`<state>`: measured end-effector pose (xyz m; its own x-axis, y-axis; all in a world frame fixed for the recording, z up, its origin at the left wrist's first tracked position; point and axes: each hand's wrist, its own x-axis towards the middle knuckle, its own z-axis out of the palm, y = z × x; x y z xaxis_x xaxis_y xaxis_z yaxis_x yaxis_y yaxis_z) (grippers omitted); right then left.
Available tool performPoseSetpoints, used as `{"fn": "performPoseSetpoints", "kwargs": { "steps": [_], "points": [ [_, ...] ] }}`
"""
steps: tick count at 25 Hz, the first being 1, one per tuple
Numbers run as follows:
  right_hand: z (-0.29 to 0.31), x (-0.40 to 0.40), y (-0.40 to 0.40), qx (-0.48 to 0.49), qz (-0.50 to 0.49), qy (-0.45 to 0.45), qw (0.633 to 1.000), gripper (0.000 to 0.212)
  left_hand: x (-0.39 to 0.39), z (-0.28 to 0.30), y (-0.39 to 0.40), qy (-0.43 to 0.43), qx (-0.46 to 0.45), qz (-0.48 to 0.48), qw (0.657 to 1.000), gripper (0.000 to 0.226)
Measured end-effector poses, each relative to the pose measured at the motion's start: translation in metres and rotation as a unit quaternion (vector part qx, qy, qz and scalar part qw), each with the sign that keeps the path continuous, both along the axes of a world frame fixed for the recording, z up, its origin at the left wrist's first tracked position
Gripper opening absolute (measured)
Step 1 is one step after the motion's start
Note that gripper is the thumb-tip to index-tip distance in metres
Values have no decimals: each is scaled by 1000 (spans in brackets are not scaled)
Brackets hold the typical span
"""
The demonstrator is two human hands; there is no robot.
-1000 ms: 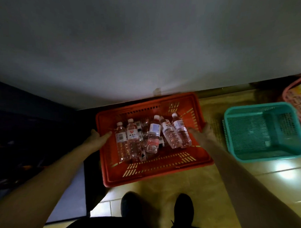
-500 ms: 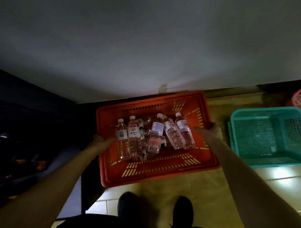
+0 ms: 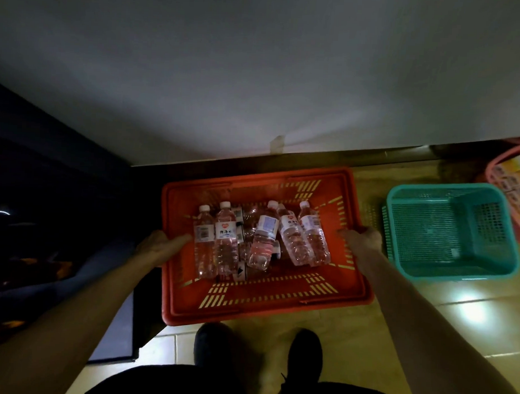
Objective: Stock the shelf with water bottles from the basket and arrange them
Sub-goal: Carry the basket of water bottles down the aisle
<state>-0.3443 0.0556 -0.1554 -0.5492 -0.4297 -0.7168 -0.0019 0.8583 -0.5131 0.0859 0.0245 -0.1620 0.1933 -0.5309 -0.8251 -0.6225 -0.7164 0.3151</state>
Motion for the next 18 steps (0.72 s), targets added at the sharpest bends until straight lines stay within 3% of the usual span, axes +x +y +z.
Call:
{"fn": "performPoseSetpoints", "kwargs": {
  "steps": [2,6,12,16,18],
  "points": [
    [10,1,7,-8,-6,-3,1000,57,6,4,13,-11,7,5,1000,81],
    [34,-6,33,-20,-10,-9,1000,90,15,38,48,18,-2,-11,1000,108],
    [125,0,77,-21,-26,-6,999,71,27,125,86,30,-4,-65,997,89],
    [195,12,113,-17,-29,-19,999,50,40,189,119,10,-8,-55,998,40],
    [217,16,129,-32,-48,-20,998,44,48,207,138,18,-20,-73,997,45]
  ]
}}
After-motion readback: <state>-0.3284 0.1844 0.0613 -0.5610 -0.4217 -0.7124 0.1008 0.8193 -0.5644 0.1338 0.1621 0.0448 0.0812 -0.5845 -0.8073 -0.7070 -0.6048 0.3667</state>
